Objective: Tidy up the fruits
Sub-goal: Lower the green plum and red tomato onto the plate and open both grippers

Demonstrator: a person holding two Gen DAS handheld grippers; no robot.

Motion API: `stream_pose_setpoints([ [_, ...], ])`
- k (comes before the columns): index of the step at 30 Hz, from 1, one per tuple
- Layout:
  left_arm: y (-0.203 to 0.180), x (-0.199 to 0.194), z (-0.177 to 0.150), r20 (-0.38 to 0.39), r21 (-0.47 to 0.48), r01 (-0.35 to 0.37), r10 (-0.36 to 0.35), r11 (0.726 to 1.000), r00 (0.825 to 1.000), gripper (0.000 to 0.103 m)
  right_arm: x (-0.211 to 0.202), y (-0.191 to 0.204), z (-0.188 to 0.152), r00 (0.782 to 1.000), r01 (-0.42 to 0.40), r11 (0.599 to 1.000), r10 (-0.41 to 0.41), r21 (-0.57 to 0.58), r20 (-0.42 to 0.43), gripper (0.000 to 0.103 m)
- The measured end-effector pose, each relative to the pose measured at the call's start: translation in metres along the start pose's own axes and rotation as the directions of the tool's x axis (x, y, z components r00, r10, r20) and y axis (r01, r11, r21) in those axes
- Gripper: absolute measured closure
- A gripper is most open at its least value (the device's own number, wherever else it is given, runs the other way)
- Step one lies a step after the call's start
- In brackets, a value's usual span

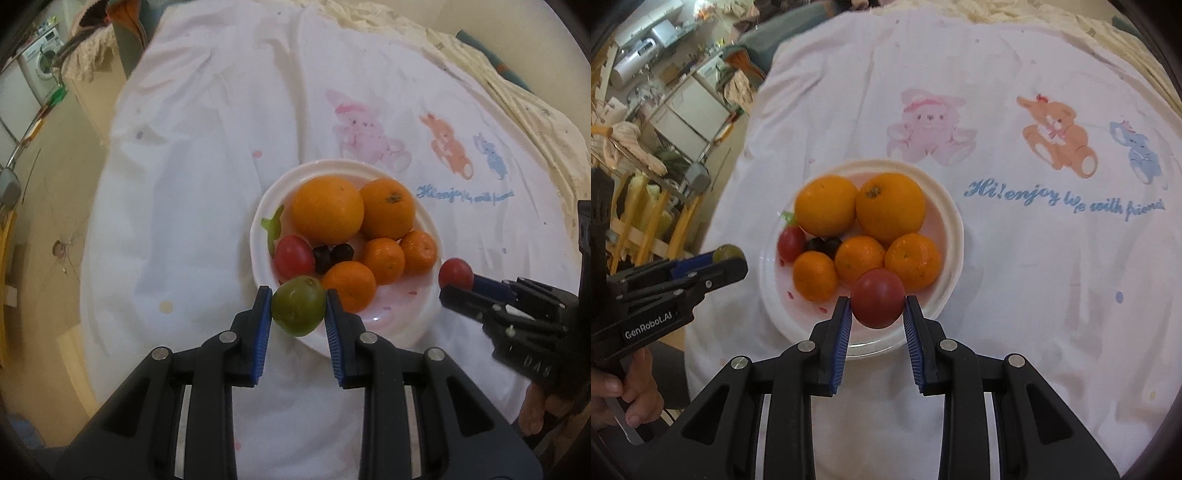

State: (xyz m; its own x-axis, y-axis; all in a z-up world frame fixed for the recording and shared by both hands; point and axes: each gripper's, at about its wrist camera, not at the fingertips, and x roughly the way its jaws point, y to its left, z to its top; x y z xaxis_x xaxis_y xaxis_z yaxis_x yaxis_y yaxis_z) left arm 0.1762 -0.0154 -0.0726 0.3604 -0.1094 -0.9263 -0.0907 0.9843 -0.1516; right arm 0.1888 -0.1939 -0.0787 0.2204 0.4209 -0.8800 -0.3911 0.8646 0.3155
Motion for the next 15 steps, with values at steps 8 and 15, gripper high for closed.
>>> stream_pose_setpoints([
  [8,0.005,0.018,0.000,-0.027,-0.044,0.026,-0.028,0.999,0.999,0.078,0.025,0.002,0.000,0.998,-0.016,1.000,0.015,-0.007,-0.064,0.072],
  [15,0.005,0.020,0.000,-0.038,-0.049,0.037,-0.039,0.998,0.999,0.078,0.029,0.004,-0.003,0.996,-0.024,1.000,0.023,-0.014,-0.081,0.072],
])
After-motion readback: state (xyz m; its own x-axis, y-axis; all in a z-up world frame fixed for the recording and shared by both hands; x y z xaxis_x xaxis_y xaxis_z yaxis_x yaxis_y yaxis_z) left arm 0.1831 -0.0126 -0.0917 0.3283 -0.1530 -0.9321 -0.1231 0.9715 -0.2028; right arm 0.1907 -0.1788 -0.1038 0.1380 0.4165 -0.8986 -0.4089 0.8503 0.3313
